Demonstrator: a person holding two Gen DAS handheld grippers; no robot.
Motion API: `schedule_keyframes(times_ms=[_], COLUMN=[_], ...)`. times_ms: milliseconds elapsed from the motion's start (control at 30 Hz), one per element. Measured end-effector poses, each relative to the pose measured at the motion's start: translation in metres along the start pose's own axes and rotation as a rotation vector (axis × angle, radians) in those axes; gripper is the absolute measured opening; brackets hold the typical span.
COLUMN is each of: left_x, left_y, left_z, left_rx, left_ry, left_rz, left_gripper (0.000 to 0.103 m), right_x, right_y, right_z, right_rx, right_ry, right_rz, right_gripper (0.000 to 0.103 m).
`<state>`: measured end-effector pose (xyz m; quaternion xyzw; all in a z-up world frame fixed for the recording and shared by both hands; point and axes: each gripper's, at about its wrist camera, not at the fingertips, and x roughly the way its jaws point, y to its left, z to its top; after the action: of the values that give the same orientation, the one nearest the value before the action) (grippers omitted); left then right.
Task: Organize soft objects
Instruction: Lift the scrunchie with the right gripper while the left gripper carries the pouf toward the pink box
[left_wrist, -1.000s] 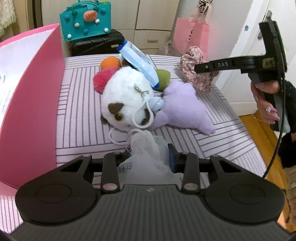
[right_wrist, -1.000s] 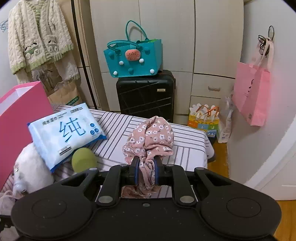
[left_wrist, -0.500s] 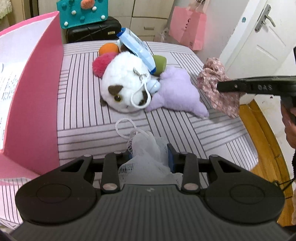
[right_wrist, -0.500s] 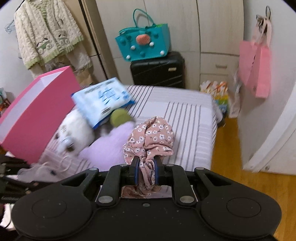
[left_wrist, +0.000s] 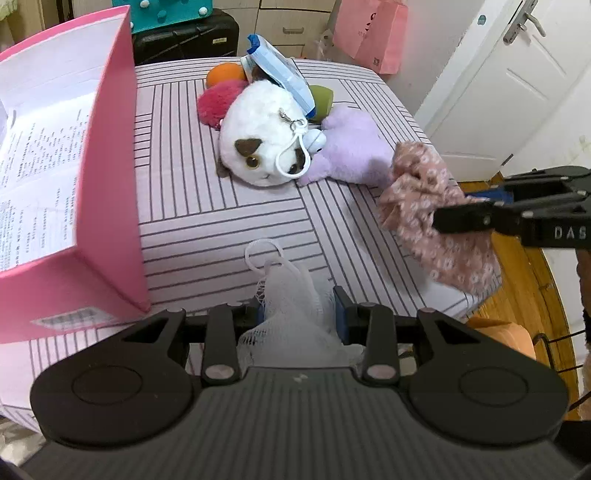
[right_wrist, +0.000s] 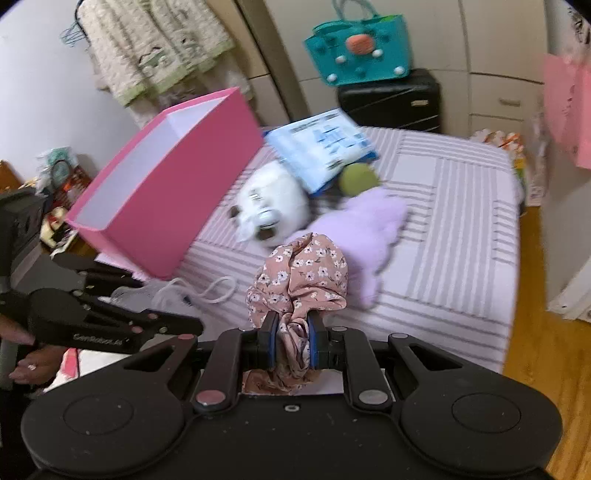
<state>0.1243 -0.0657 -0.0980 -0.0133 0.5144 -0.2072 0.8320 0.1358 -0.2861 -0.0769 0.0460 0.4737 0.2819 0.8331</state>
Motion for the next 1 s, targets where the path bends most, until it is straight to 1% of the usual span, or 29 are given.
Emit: schedule_keyframes(times_ms=[167, 333, 400, 533, 600, 667, 767, 867, 900, 1000], left_x=[-0.013, -0.029, -0.038, -0.059, -0.071, -0.081, -0.094, -0.109, -0.115, -0.131], left_y=[0.007, 0.013, 0.016, 0.021, 0.025, 0.028, 0.036, 0.045, 0.049, 0.063], left_z=[-0.001, -0.006, -0.007, -0.007, -0.007, -0.004, -0.001, 0.002, 0.004, 0.009], left_rx=[-0.016, -0.001, 0.017, 0.04, 0.053, 0.056, 0.047, 0.053, 0.055, 0.047], left_ry=[0.042, 0.09, 0.097, 0.086, 0.076, 0.065, 0.036, -0.009, -0.036, -0.097], left_rz=[-0.026, -0.051, -0.048, -0.028, -0.016, -0.013, -0.036, -0.037, -0.032, -0.029], left_gripper=[0.034, 0.034, 0.034, 0.034, 0.034, 0.034, 0.034, 0.034, 0.034, 0.034], right_x=[0.002, 0.005, 0.006, 0.006, 0.002, -0.002, -0.008, -0.011, -0.011, -0.011], right_y=[0.022, 0.048, 0.059, 0.078, 0.088, 0.096, 0.107, 0.118, 0.122, 0.137], right_z=[0.001, 0.003, 0.005, 0.01, 0.015, 0.02, 0.03, 0.041, 0.044, 0.055], right_rx=[-0.028, -0.065, -0.079, -0.108, -0.122, -0.141, -0.154, -0.18, -0.188, -0.211], right_ry=[0.041, 0.08, 0.09, 0.1, 0.094, 0.078, 0.068, 0.053, 0.045, 0.016], right_rz=[0.056, 0.095, 0.106, 0.132, 0.142, 0.123, 0.098, 0.079, 0.078, 0.095], right_gripper=[0.019, 0.02, 0.02, 0.02, 0.02, 0.02, 0.02, 0.02, 0.02, 0.02])
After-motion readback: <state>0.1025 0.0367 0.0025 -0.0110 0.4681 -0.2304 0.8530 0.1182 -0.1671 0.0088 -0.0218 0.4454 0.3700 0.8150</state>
